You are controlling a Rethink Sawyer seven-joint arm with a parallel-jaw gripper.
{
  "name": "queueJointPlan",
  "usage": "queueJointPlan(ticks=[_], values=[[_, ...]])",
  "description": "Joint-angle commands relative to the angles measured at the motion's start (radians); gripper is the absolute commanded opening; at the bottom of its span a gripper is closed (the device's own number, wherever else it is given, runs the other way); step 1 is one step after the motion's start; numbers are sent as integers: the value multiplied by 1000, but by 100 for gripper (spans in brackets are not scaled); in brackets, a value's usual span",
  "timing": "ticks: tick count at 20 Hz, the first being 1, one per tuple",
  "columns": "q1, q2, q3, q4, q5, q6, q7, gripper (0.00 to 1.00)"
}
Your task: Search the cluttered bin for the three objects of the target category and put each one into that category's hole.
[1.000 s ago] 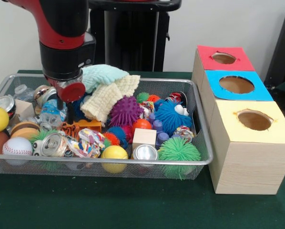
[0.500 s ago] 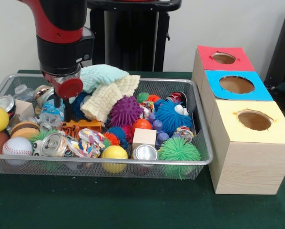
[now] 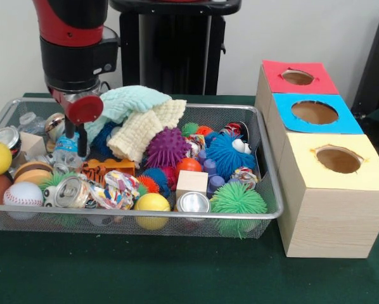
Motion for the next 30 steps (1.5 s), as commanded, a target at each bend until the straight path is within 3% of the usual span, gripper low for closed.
queueJointPlan(ticks=[1, 16, 30], values=[[-48, -7, 128, 125, 1, -10, 47, 100], [-20, 69, 112, -79, 14, 100, 72, 100], [7, 88, 111, -164, 46, 167, 113, 100]])
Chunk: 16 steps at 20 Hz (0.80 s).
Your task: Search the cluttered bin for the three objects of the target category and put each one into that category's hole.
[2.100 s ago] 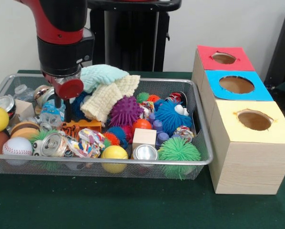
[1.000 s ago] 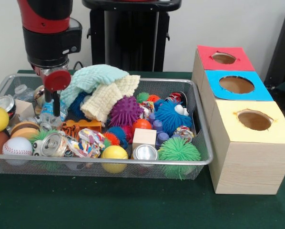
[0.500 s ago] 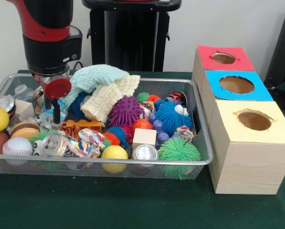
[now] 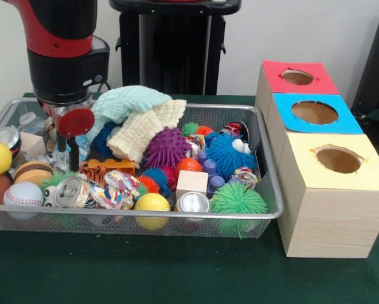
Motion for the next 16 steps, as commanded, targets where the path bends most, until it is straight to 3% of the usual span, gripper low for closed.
queueJointPlan(ticks=[1, 16], values=[[20, 46, 92, -78, 41, 135, 115, 100], [77, 99, 49, -193, 74, 211, 197, 100]])
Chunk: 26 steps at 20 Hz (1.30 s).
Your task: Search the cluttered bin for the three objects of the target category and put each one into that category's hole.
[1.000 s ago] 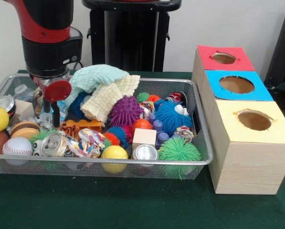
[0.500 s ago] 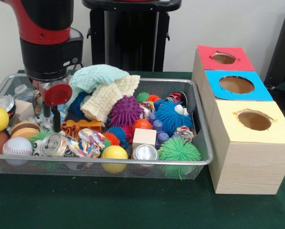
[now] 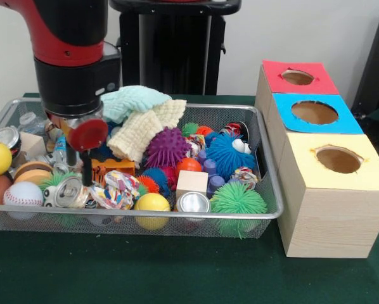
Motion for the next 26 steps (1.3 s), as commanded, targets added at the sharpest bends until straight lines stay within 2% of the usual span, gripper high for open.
queueJointPlan(ticks=[1, 11, 19, 26], values=[[31, 55, 47, -59, 50, 114, 198, 100], [29, 35, 35, -42, 58, 123, 163, 100], [-15, 15, 41, -48, 52, 156, 109, 100], [-17, 5, 55, 1, 51, 118, 110, 100]])
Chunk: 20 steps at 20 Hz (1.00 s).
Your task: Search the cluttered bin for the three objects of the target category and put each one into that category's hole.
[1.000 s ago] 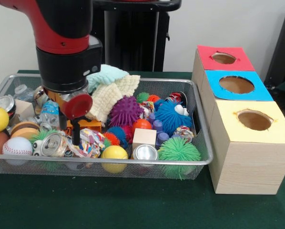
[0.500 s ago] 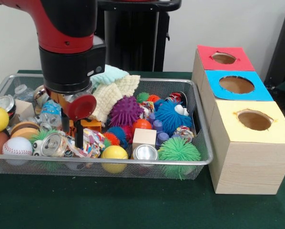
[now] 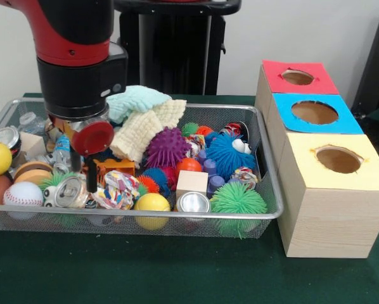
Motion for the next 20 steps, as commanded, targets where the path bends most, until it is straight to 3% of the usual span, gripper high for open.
queueJointPlan(ticks=[1, 11, 20], values=[[-26, -4, 57, 53, 19, 86, 110, 100], [-14, -28, 64, 156, 1, -12, 106, 100], [-20, -30, 73, 178, -7, -43, 91, 100]])
